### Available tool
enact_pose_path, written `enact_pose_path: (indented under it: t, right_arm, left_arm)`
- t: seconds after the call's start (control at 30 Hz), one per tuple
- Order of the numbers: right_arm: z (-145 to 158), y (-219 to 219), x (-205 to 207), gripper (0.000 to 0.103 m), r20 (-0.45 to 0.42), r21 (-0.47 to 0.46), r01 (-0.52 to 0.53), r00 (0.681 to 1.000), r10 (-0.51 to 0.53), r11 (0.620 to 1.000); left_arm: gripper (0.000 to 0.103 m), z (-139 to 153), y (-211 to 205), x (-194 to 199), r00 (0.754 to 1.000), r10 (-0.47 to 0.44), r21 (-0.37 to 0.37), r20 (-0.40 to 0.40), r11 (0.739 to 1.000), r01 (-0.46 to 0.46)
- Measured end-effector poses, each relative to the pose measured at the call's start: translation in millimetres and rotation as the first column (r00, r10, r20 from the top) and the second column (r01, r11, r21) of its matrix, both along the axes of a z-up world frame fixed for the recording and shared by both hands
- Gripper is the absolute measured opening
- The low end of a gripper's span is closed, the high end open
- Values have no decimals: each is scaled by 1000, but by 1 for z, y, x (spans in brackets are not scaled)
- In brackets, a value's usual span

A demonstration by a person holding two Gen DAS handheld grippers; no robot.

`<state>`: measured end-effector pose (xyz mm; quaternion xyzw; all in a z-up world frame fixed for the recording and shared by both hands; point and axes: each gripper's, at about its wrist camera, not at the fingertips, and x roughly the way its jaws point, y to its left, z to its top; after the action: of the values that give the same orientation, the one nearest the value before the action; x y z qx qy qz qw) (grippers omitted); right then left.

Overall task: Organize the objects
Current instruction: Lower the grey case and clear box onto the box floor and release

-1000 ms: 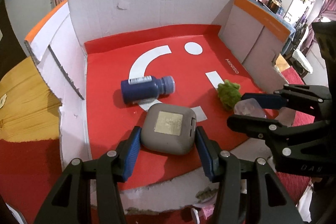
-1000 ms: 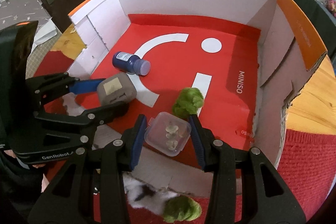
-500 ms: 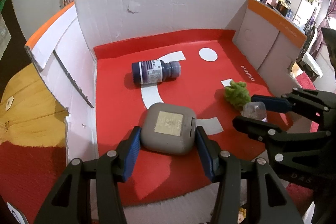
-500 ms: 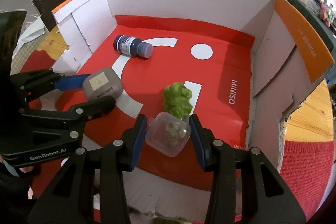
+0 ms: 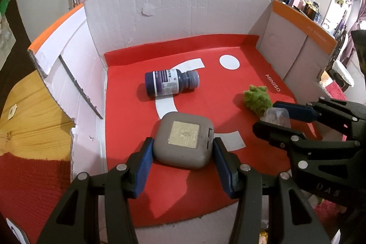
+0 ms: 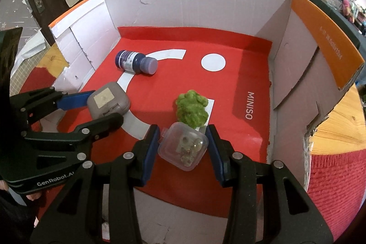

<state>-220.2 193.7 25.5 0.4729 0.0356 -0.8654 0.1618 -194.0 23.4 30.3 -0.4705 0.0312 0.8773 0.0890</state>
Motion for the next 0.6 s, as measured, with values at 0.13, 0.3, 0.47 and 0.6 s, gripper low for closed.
enact_pose_path:
  t: [0.13, 0.3, 0.47, 0.6]
  right_arm:
    - [0, -3, 1, 40, -8, -4, 5, 1000, -5, 1000]
    - [1, 0, 4, 40, -11, -22, 7, 1000, -8, 1000]
    - [1, 2, 4, 40, -10, -35, 8, 1000, -8, 999]
    - [0, 1, 4, 40, -10, -38, 7, 1000, -8, 999]
  left_arm:
    - [54, 0, 0, 0, 1000, 4, 2, -3, 1000, -4]
    - [54, -1, 0, -1, 1000, 5, 6, -2, 1000, -5]
    - [54, 0, -1, -1, 1000, 6, 13, -1, 1000, -6]
    - [54, -1, -1, -2, 1000, 8, 12, -6, 1000, -8]
